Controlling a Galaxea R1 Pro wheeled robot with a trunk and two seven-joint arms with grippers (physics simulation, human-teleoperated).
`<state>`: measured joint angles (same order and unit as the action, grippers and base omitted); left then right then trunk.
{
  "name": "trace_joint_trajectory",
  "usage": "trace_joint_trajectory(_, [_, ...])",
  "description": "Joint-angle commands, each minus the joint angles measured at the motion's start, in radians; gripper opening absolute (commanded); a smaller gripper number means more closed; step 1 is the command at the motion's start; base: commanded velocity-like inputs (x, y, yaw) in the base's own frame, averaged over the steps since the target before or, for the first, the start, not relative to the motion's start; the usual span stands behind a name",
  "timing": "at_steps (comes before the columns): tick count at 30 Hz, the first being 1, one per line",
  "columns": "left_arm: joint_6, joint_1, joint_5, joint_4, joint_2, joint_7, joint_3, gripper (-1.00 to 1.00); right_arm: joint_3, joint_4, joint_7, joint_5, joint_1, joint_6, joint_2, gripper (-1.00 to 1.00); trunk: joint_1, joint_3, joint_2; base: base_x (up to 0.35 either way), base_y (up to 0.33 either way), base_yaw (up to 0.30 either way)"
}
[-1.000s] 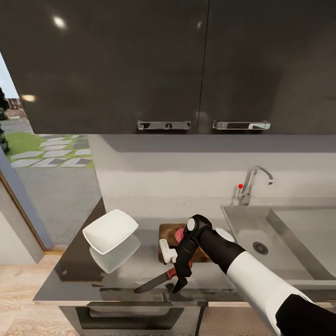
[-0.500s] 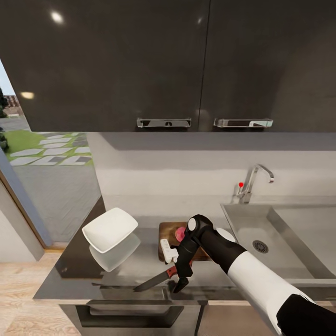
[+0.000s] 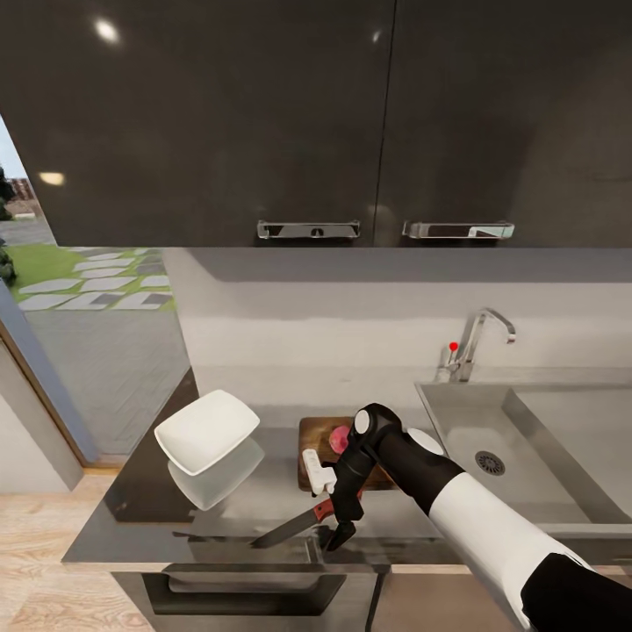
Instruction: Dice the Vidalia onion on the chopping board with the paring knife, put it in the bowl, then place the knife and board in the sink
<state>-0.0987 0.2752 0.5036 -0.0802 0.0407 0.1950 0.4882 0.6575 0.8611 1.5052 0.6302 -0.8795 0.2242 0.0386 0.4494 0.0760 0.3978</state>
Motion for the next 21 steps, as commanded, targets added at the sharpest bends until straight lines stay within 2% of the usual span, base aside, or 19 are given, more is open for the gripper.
trace_joint_trajectory(1, [-0.004,0.001,0.007,0.0,0.0,0.001,0.009,1.0,0.001,0.001,0.004,0.003,-0.001,0.011,0.0,1.0,0.001,0.002,0.002,0.0,0.0,0.0])
trace_joint_trajectory(5, [-0.004,0.001,0.007,0.0,-0.001,0.001,0.008,1.0,-0.001,0.001,0.004,0.004,-0.001,0.012,-0.003,1.0,0.001,0.002,0.002,0.0,0.0,0.0])
trace_joint_trajectory(21, [-0.003,0.001,0.007,0.0,-0.002,0.001,0.009,1.0,0.001,0.0,0.001,0.005,-0.001,0.011,-0.04,1.0,0.001,0.002,0.002,0.0,0.0,0.0])
